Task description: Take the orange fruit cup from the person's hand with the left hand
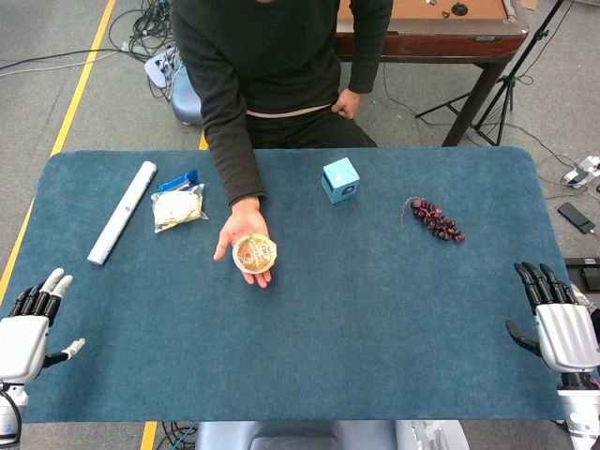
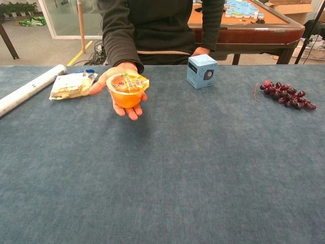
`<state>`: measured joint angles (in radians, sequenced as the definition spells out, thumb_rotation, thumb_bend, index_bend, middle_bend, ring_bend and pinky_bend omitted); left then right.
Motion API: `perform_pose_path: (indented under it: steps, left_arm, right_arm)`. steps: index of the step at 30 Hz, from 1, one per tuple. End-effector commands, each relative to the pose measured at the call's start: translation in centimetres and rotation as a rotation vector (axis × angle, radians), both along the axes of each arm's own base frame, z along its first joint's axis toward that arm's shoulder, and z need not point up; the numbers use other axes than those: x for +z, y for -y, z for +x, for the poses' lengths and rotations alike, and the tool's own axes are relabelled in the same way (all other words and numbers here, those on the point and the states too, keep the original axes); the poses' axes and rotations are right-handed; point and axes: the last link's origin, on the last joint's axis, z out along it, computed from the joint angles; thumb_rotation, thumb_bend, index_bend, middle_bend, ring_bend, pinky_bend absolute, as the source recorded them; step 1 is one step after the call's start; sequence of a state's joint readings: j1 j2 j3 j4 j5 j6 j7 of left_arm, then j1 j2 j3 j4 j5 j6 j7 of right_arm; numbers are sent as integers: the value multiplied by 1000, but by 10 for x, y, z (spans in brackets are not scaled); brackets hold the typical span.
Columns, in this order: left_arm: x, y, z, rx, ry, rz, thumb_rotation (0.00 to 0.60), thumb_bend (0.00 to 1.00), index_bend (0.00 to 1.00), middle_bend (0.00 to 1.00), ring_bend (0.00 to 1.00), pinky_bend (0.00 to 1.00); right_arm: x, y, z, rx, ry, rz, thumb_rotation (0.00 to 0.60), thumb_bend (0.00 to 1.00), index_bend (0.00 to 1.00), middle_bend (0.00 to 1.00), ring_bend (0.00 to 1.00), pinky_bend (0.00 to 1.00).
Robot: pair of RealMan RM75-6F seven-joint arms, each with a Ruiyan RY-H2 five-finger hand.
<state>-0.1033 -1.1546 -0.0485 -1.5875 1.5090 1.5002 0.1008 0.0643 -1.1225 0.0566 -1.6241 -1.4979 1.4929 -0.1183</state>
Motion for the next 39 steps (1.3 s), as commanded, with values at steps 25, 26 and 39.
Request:
perform_pose_path:
  steps: [25,26,39]
  left_arm:
    - [-20,-106,86,-316,28,-291,600,138,76,52,83,97]
    - [-22,-112,92,-327,30,-303,600,137,76,52,83,97]
    - [-64,-169,162,-463,-42,-466,600,137,64,51,58,90]
  right_arm:
    - [11,-7,19,47,-17,-8,600,250,8,99,39,208]
    - [10,-7,21,52,-16,-2,600,249,8,99,39,208]
    - [10,-6,29,74,-24,0,600,136,8,99,39,208]
